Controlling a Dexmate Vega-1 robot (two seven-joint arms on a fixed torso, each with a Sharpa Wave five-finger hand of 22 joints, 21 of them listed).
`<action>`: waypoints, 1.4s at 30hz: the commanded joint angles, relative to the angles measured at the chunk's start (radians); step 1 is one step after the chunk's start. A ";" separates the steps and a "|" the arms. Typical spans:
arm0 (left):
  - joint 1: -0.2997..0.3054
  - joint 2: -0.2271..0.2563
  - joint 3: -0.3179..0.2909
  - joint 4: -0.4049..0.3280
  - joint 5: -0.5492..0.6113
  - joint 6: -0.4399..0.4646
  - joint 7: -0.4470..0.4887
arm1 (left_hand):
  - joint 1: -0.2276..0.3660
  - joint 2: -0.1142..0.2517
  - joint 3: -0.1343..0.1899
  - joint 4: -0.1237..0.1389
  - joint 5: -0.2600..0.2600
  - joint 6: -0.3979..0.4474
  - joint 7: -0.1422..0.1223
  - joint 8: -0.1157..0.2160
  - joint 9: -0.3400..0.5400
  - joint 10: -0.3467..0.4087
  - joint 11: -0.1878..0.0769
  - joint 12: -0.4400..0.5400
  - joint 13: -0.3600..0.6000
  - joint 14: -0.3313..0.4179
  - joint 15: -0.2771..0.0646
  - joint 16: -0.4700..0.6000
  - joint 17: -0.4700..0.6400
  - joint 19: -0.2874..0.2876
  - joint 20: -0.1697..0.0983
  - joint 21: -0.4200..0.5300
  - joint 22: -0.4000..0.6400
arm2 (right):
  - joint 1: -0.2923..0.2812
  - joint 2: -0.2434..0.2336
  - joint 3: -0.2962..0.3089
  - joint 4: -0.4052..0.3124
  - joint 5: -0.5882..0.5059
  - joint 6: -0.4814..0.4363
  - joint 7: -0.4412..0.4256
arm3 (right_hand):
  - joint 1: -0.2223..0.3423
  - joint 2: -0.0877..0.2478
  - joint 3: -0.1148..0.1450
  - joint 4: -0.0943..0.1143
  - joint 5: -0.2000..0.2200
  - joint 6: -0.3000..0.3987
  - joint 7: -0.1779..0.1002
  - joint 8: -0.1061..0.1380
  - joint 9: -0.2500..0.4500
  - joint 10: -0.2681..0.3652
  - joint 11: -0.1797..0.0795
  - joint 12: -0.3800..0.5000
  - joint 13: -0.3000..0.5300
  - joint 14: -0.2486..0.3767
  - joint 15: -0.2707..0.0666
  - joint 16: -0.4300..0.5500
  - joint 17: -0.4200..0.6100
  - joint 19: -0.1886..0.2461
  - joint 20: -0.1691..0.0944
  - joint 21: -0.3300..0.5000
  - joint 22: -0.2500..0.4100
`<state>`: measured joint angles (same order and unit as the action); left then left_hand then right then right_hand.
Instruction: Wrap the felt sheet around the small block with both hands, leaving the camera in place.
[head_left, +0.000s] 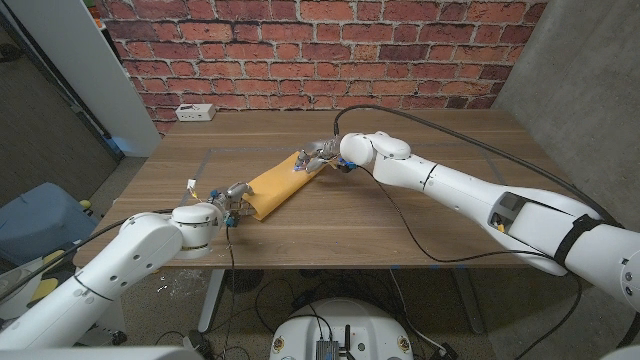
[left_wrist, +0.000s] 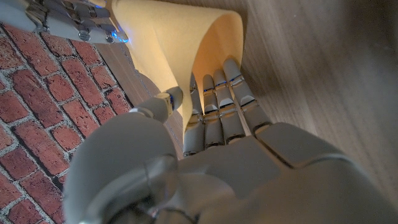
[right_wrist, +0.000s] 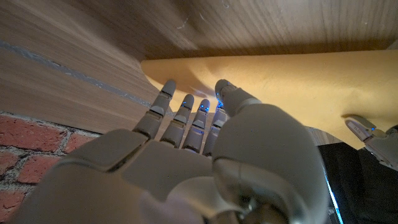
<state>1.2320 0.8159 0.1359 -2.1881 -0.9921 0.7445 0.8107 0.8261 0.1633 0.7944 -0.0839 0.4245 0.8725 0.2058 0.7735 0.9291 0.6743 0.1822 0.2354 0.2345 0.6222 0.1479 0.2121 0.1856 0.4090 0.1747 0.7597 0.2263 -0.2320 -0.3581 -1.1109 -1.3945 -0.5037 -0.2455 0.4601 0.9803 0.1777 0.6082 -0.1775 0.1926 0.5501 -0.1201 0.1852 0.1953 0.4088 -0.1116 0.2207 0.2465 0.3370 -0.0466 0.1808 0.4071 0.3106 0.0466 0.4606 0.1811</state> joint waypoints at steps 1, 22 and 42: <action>-0.005 0.015 0.007 0.002 -0.011 -0.012 -0.004 | -0.002 0.005 0.004 0.006 0.008 -0.010 0.001 0.006 0.002 0.004 -0.002 -0.004 0.006 -0.003 -0.005 -0.008 0.001 -0.004 0.005 0.010 -0.001 | 0.055 0.033 -0.085 0.033 -0.058 -0.111 0.104 | 0.019 -0.004 0.029 0.000 0.010 0.032 -0.001 0.013 0.000 0.036 0.007 0.007 -0.002 0.016 -0.126 0.008 -0.023 -0.006 0.003 -0.004 0.002; -0.083 0.043 0.173 -0.099 0.266 0.117 0.203 | -0.225 -0.101 -0.188 0.004 -0.034 -0.459 -0.041 -0.307 -0.221 -0.146 -0.046 -0.030 0.049 -0.115 -0.029 -0.012 0.016 -0.110 0.029 0.007 -0.025 | 0.051 -0.030 -0.173 -0.075 -0.195 -0.372 0.251 | 0.073 -0.023 0.086 -0.012 0.012 0.062 -0.004 0.017 -0.004 0.051 0.010 -0.002 -0.013 0.030 -0.122 0.010 -0.076 -0.013 0.007 -0.011 0.000; -0.094 0.051 0.419 -0.032 1.113 -0.070 0.154 | -0.318 -0.015 -0.233 -0.062 -0.202 -0.450 -0.240 -0.536 -0.552 -0.339 -0.176 0.015 0.058 -0.353 -0.123 -0.001 0.004 -0.390 -0.033 -0.133 -0.033 | 0.050 -0.038 -0.174 -0.084 -0.171 -0.399 0.266 | 0.025 -0.069 0.076 0.015 -0.004 0.032 0.017 0.003 -0.005 0.034 0.046 -0.014 -0.018 0.028 -0.091 0.017 -0.099 -0.006 0.024 -0.016 -0.002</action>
<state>1.1346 0.7868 0.4740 -2.2630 -0.3682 0.8918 1.0670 0.5004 0.1202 0.5396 -0.1439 0.2276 0.3443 -0.0448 0.2229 0.4018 0.2865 0.0025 0.2325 0.3001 0.2505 0.0515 0.2009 0.1913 0.0194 0.1669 0.6326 0.1952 -0.1769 -0.3906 -1.2795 -1.4743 -0.6928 -0.6336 0.7212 1.0104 0.1205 0.6856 -0.1680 0.1922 0.5798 -0.1110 0.1865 0.1874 0.4413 -0.0744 0.2093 0.2270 0.3627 -0.0429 0.1934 0.3073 0.3020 0.0629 0.4475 0.1765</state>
